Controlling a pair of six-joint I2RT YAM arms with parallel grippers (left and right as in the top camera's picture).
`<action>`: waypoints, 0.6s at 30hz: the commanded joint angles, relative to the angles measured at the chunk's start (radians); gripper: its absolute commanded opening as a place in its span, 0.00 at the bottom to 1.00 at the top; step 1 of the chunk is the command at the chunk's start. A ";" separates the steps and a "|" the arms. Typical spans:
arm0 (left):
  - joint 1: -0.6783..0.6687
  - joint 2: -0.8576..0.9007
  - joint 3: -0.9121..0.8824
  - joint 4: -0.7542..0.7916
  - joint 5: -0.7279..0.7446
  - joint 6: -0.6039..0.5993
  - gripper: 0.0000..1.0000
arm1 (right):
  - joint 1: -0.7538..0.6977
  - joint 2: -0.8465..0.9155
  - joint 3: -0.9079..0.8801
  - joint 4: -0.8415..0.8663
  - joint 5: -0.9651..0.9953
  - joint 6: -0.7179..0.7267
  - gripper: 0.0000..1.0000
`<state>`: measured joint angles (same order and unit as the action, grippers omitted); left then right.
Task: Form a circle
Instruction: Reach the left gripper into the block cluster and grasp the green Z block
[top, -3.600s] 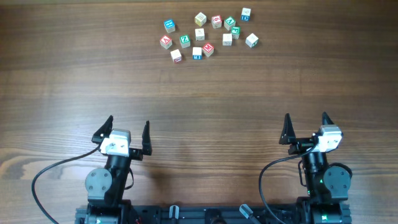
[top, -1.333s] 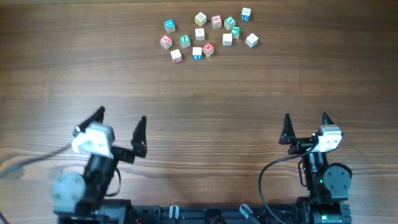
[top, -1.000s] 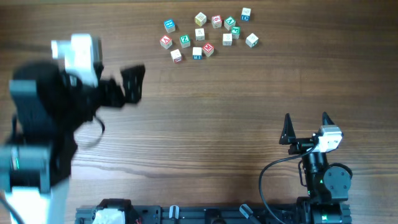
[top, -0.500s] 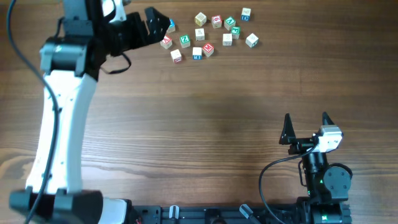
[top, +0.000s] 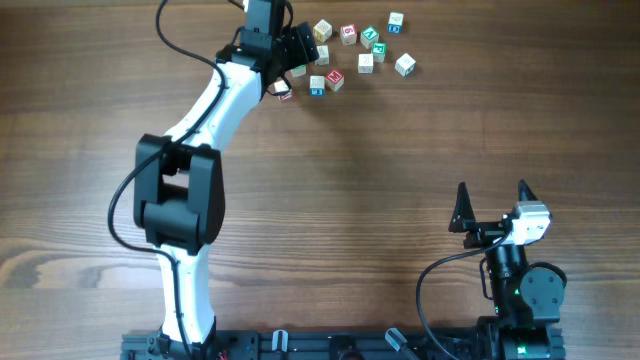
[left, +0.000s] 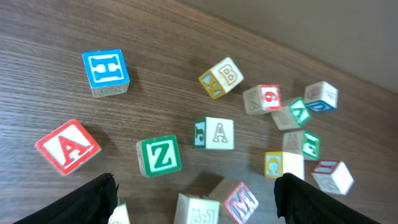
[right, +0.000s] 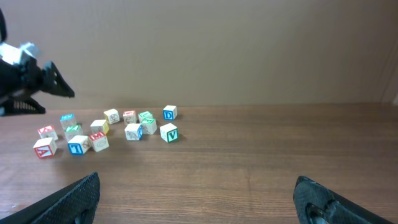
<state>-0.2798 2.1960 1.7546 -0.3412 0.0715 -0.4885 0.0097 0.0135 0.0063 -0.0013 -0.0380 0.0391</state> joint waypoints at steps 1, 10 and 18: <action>-0.006 0.077 0.011 0.038 -0.062 -0.018 0.84 | 0.004 -0.009 -0.001 0.002 -0.015 -0.012 1.00; -0.005 0.182 0.011 0.146 -0.066 -0.018 0.87 | 0.004 -0.009 -0.001 0.002 -0.015 -0.012 1.00; -0.006 0.239 0.011 0.210 -0.066 -0.017 0.80 | 0.004 -0.009 -0.001 0.002 -0.015 -0.012 0.99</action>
<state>-0.2817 2.3848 1.7550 -0.1295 0.0227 -0.5003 0.0097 0.0135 0.0063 -0.0010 -0.0376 0.0391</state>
